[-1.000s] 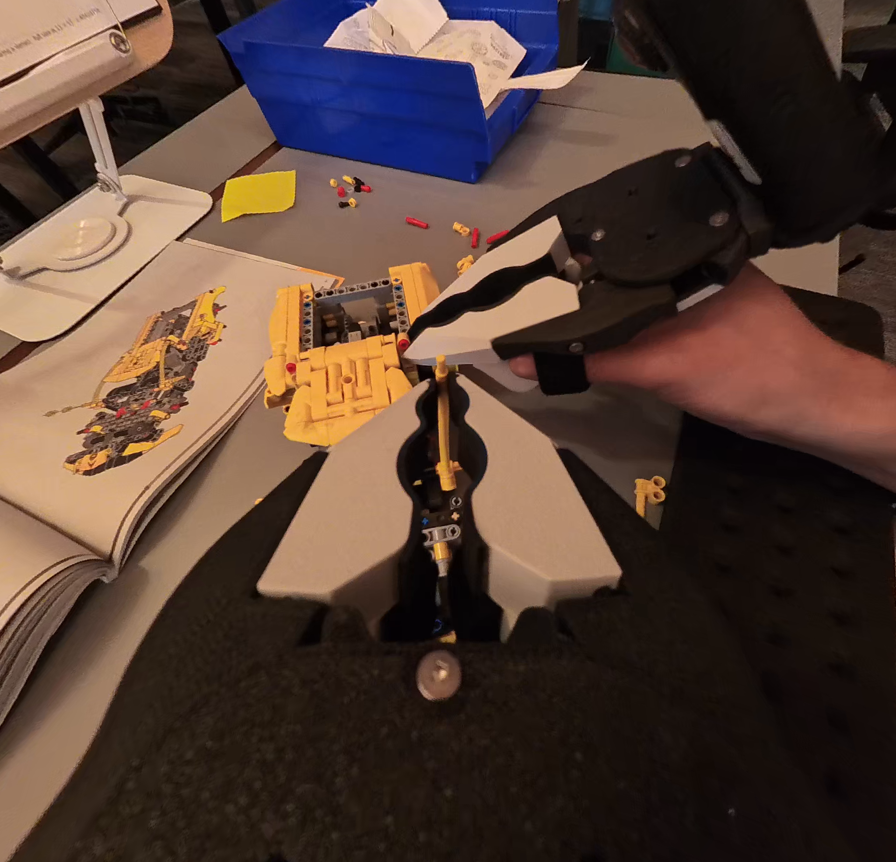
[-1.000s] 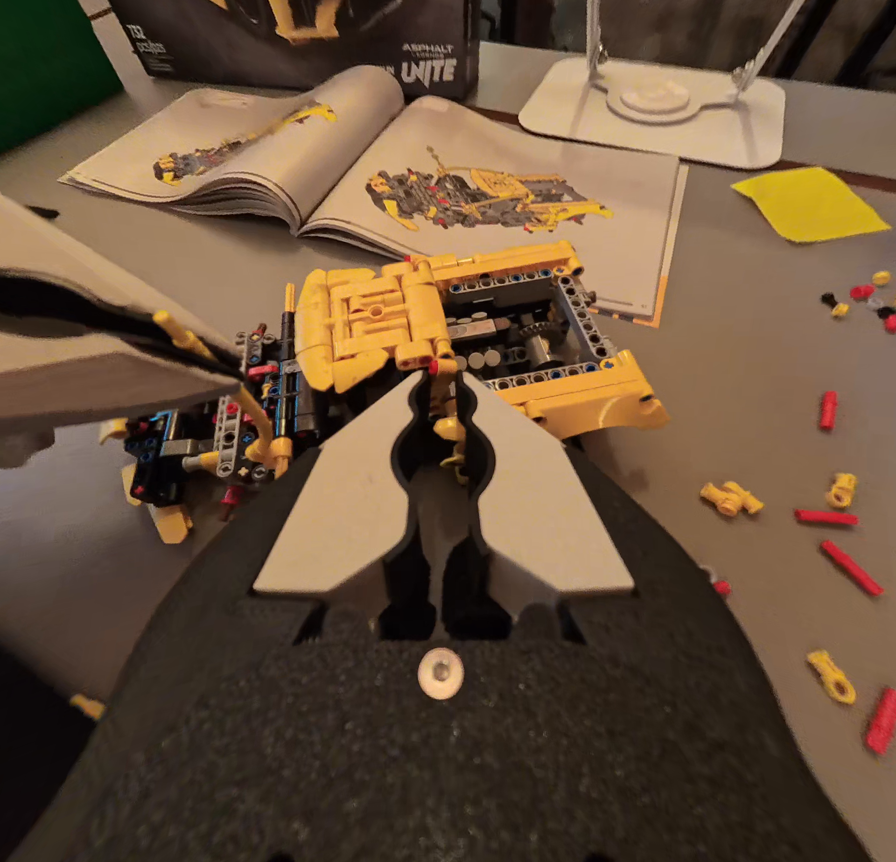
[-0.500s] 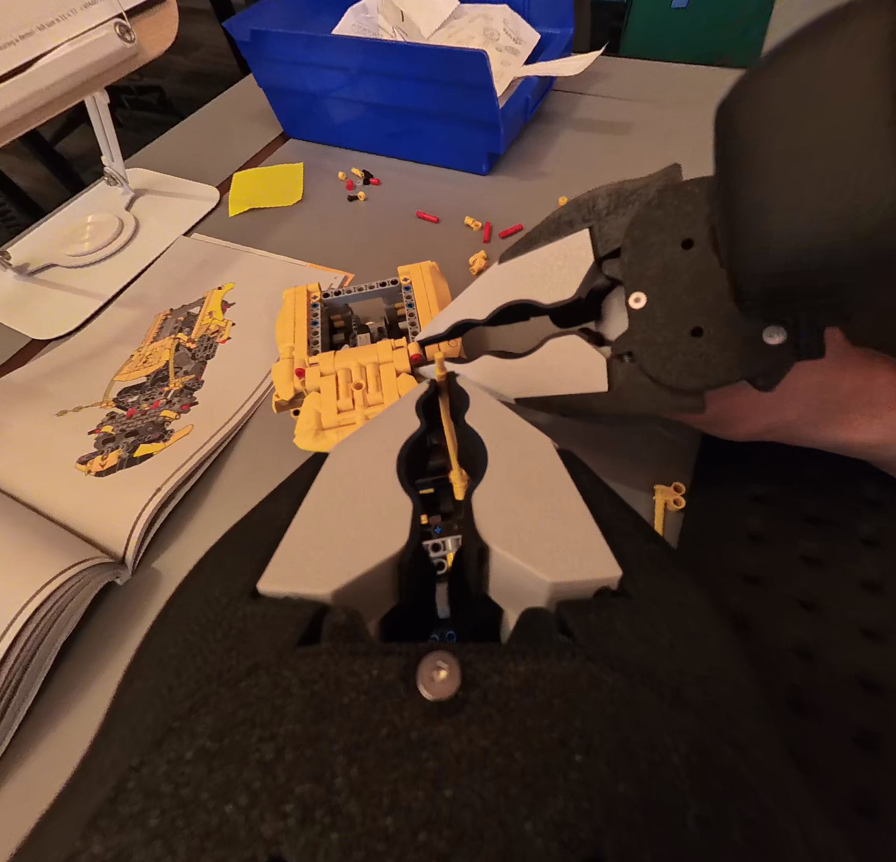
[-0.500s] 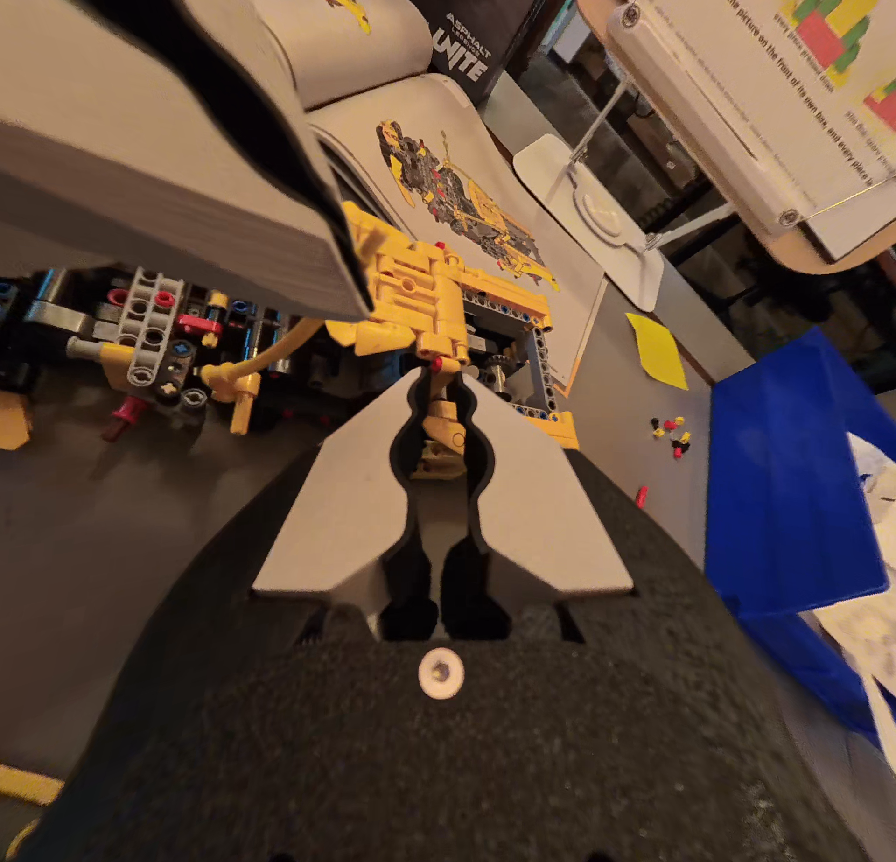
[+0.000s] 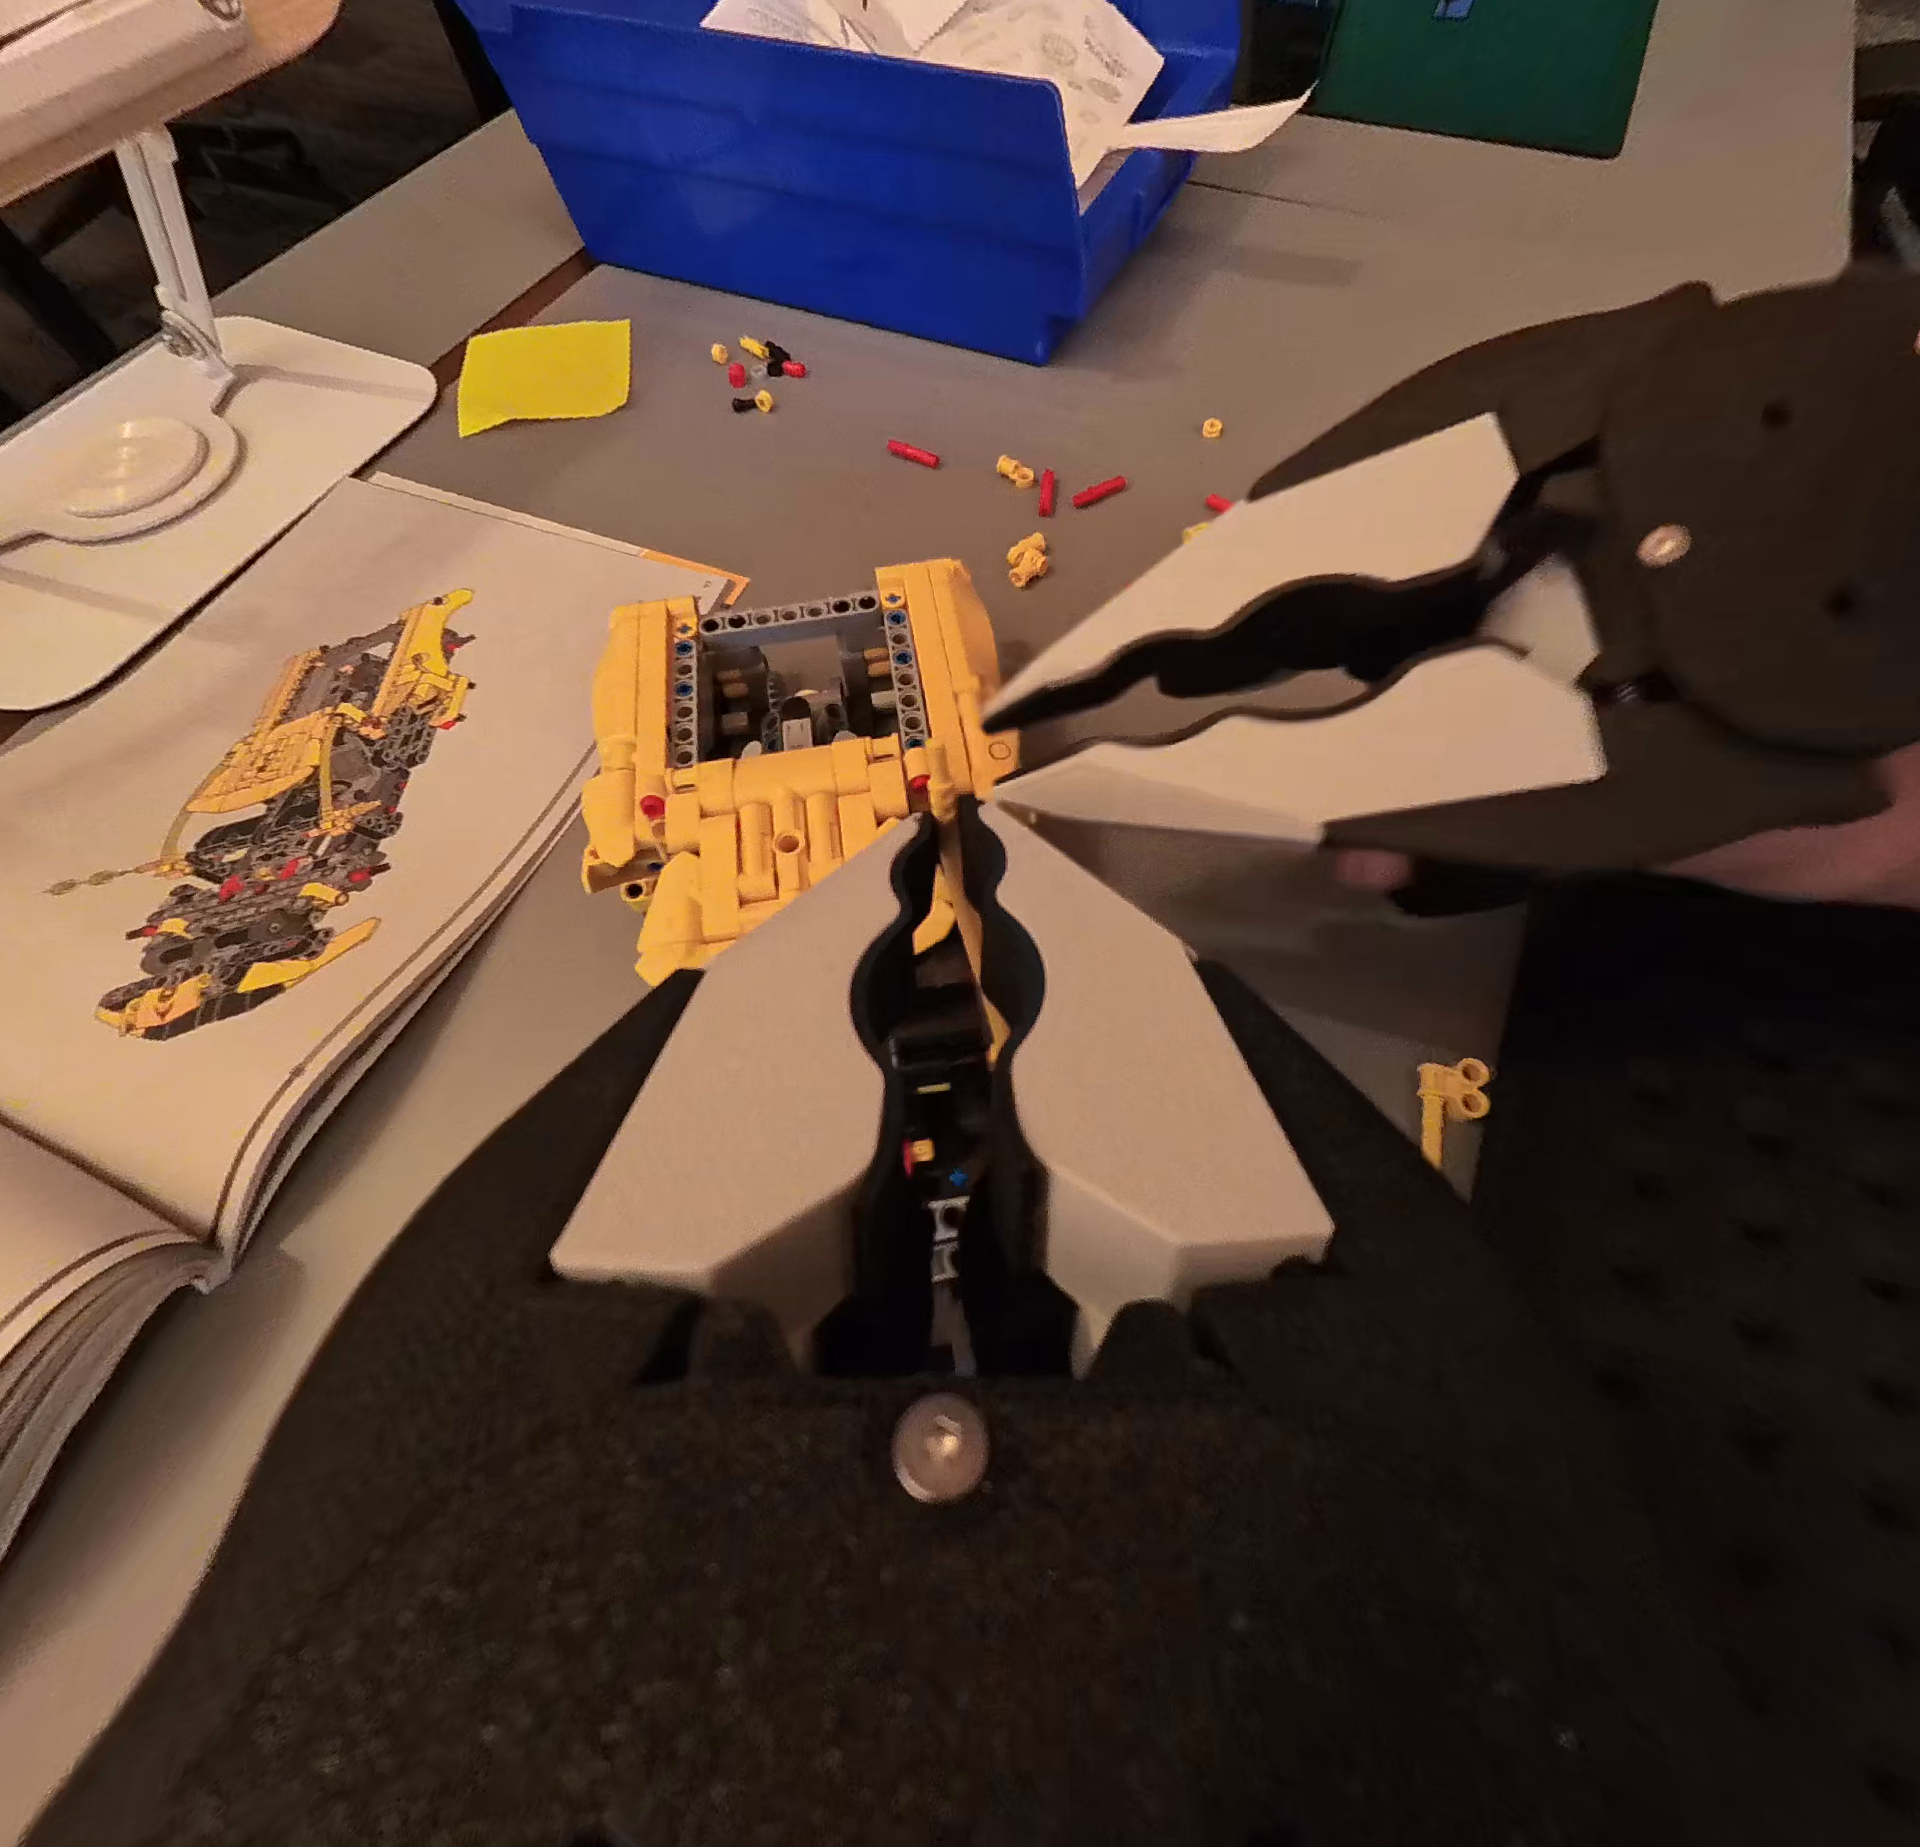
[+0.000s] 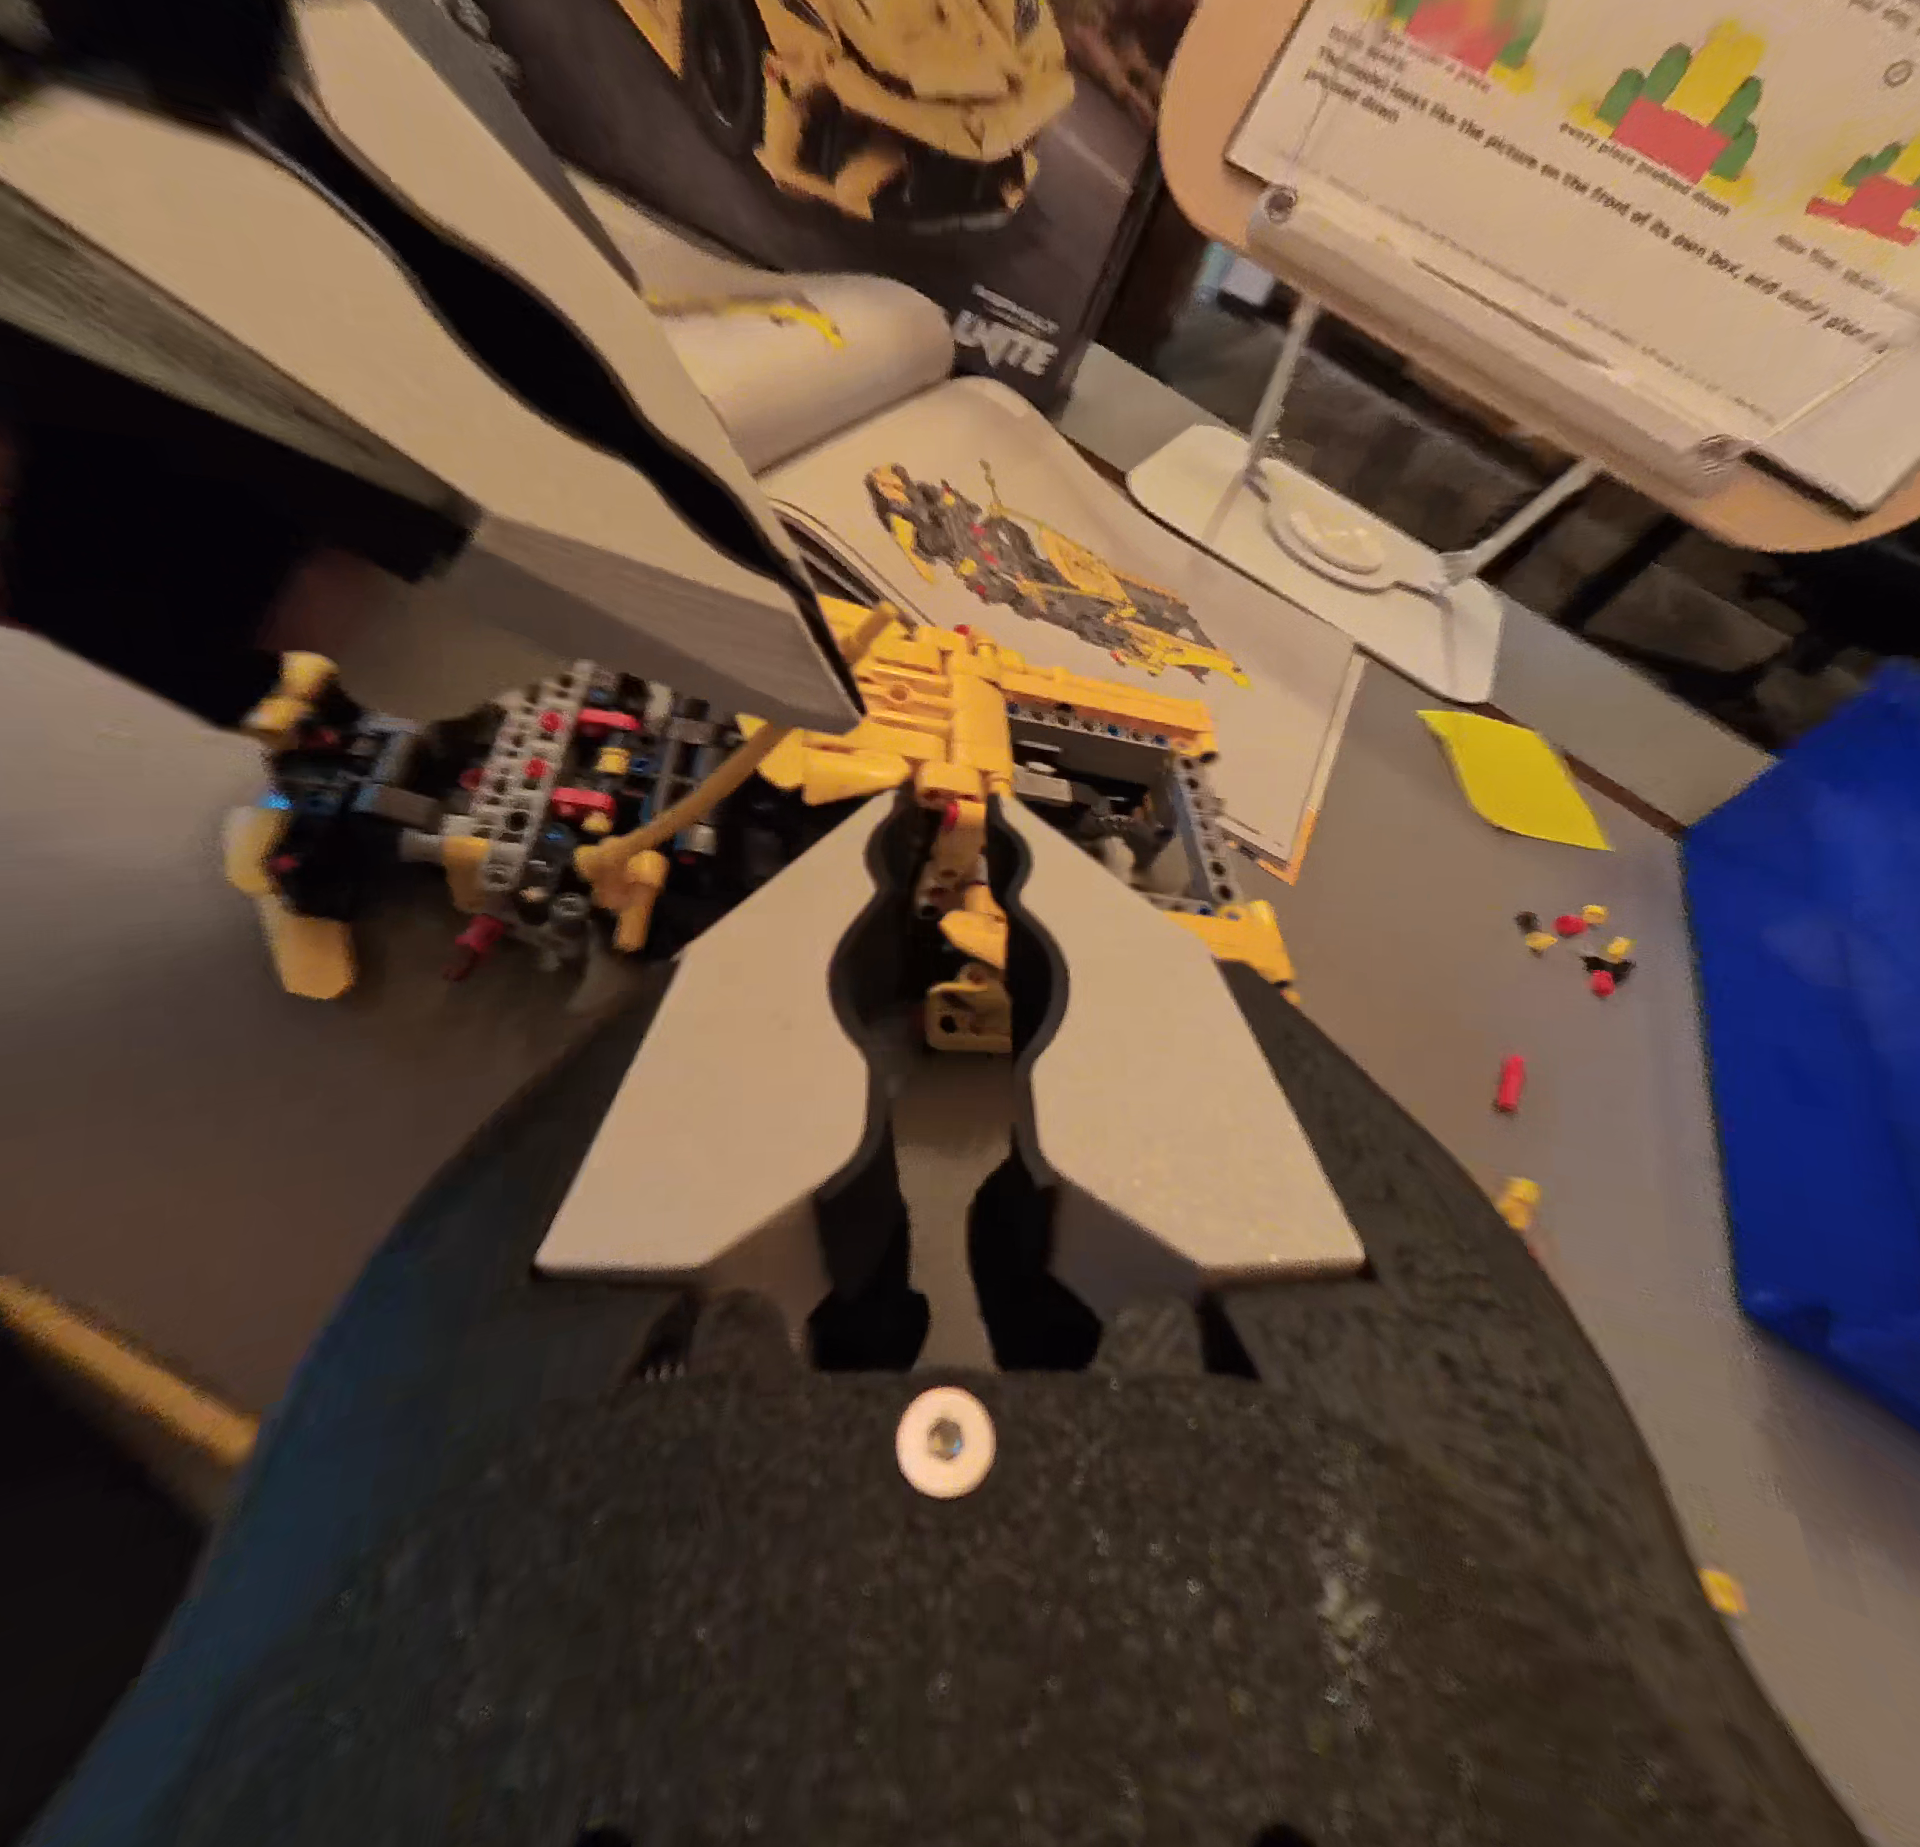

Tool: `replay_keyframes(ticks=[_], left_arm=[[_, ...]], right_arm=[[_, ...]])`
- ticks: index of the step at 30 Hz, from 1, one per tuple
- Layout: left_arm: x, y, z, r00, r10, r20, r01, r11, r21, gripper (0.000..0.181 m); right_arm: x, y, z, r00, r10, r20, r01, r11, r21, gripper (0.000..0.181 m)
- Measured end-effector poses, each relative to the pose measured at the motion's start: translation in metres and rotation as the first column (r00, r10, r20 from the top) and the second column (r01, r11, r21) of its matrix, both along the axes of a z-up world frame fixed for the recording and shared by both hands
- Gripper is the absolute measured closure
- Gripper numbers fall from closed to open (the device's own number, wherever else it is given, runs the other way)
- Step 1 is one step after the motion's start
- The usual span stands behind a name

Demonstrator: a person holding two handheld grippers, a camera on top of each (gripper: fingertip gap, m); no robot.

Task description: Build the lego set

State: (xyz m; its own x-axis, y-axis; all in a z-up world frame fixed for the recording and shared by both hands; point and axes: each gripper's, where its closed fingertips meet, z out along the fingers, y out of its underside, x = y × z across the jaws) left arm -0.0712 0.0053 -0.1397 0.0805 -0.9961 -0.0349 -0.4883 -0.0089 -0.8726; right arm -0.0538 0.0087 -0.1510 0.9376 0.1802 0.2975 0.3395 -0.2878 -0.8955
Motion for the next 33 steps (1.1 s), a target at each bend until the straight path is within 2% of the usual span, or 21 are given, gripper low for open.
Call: replay_keyframes(ticks=[1, 3, 4, 6, 8, 10, 12, 13, 15, 16, 21, 24, 26, 27, 30, 33], left_arm=[[-0.001, 0.000, 0.000, 1.000, -0.001, -0.002, 0.001, 1.000, 0.010, 0.178], [-0.002, -0.002, 0.002, 1.000, -0.017, 0.006, 0.017, 1.000, 0.024, 0.178], [-0.003, -0.004, 0.003, 1.000, -0.027, 0.012, 0.027, 0.999, 0.030, 0.178], [-0.005, -0.005, 0.004, 0.999, -0.036, 0.020, 0.035, 0.998, 0.051, 0.178], [-0.006, -0.009, 0.005, 0.998, -0.054, 0.031, 0.052, 0.996, 0.072, 0.178], [-0.007, -0.011, 0.005, 0.998, -0.052, 0.035, 0.049, 0.994, 0.101, 0.178], [-0.007, -0.012, 0.005, 0.998, -0.049, 0.030, 0.044, 0.990, 0.134, 0.178], [-0.007, -0.013, 0.005, 0.999, -0.045, 0.029, 0.040, 0.989, 0.146, 0.178], [-0.008, -0.015, 0.005, 0.999, -0.043, 0.034, 0.036, 0.985, 0.168, 0.178], [-0.010, -0.015, 0.004, 0.998, -0.041, 0.038, 0.034, 0.983, 0.178, 0.177], [-0.040, -0.007, -0.008, 0.997, -0.039, 0.063, 0.029, 0.987, 0.159, 0.156], [-0.050, -0.009, -0.022, 0.994, -0.095, 0.060, 0.091, 0.994, 0.055, 0.156], [-0.047, -0.011, -0.026, 0.992, -0.113, 0.052, 0.110, 0.993, 0.042, 0.156], [-0.045, -0.014, -0.027, 0.990, -0.133, 0.050, 0.131, 0.990, 0.052, 0.156], [-0.035, -0.019, -0.028, 0.987, -0.151, 0.052, 0.146, 0.986, 0.082, 0.158], [-0.028, -0.017, -0.025, 0.988, -0.122, 0.097, 0.116, 0.992, 0.058, 0.178]], right_arm=[[-0.005, -0.004, 0.002, 0.997, 0.032, -0.075, -0.034, 0.999, -0.016, 0.173], [-0.016, -0.010, 0.007, 0.953, 0.099, -0.287, -0.118, 0.992, -0.048, 0.167], [-0.023, -0.011, 0.013, 0.902, 0.134, -0.411, -0.166, 0.985, -0.042, 0.163], [-0.033, -0.012, 0.030, 0.749, 0.184, -0.637, -0.238, 0.971, 0.000, 0.157], [-0.037, -0.010, 0.039, 0.615, 0.198, -0.763, -0.285, 0.958, 0.019, 0.155], [-0.037, -0.007, 0.040, 0.575, 0.177, -0.799, -0.298, 0.954, -0.003, 0.156], [-0.038, -0.008, 0.030, 0.618, 0.141, -0.774, -0.310, 0.948, -0.075, 0.173], [-0.037, -0.007, 0.029, 0.639, 0.136, -0.757, -0.303, 0.949, -0.085, 0.176], [-0.035, -0.008, 0.029, 0.641, 0.130, -0.757, -0.303, 0.948, -0.093, 0.178], [-0.035, -0.008, 0.028, 0.614, 0.117, -0.780, -0.305, 0.947, -0.097, 0.178], [-0.024, -0.006, 0.022, 0.364, 0.033, -0.931, -0.300, 0.950, -0.084, 0.178], [-0.027, -0.005, 0.024, 0.202, 0.032, -0.979, -0.327, 0.944, -0.037, 0.178], [-0.033, -0.005, 0.028, 0.078, 0.041, -0.996, -0.366, 0.931, 0.010, 0.177], [-0.035, -0.004, 0.028, 0.038, 0.041, -0.998, -0.373, 0.927, 0.024, 0.177], [-0.040, -0.005, 0.027, -0.042, 0.033, -0.999, -0.381, 0.923, 0.047, 0.177], [-0.043, -0.005, 0.023, -0.053, 0.028, -0.998, -0.359, 0.932, 0.046, 0.177]])
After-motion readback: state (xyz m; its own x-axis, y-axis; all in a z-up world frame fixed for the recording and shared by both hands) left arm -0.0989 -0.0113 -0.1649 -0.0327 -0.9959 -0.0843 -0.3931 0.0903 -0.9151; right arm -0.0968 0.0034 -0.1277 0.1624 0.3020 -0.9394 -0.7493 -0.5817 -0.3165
